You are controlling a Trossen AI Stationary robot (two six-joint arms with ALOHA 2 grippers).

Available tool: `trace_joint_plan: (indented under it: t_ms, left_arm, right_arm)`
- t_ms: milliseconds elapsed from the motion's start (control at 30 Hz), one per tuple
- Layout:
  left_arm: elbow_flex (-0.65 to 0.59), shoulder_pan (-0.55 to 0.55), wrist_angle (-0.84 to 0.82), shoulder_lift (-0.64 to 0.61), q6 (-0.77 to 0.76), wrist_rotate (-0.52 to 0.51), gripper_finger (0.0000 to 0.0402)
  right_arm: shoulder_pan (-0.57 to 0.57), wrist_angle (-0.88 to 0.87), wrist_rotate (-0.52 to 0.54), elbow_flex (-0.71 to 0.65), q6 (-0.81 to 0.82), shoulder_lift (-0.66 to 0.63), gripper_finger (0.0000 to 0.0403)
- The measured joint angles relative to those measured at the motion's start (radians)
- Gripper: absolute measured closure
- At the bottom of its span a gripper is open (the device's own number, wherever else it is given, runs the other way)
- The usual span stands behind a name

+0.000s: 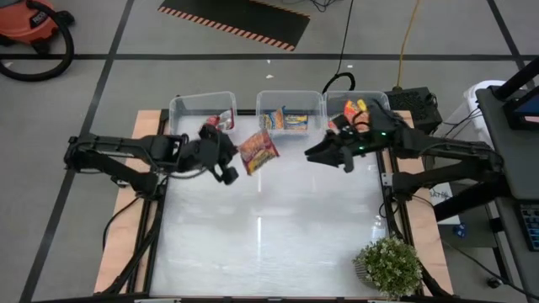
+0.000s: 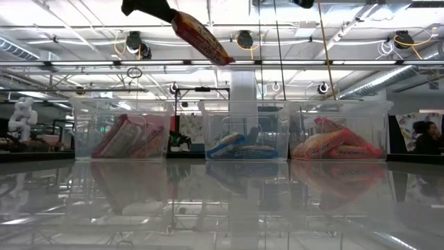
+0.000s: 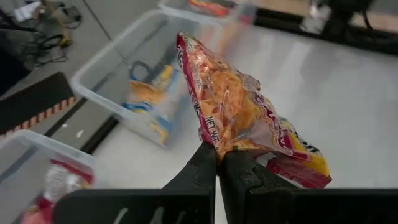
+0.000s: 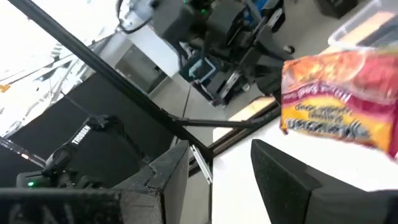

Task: Sort Maruchan noodles
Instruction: Put the red noodle pack into the left transparent bin

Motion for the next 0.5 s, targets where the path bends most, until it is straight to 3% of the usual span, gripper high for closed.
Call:
trace_joint_plan:
  t_ms: [500]
  left_arm:
    - [0.064, 0.301, -0.049, -0.007, -0.059, -0.026, 0.0396]
  right_arm:
    - [0.038, -0.013, 0.136, -0.106, 0.014, -0.238, 0.0237]
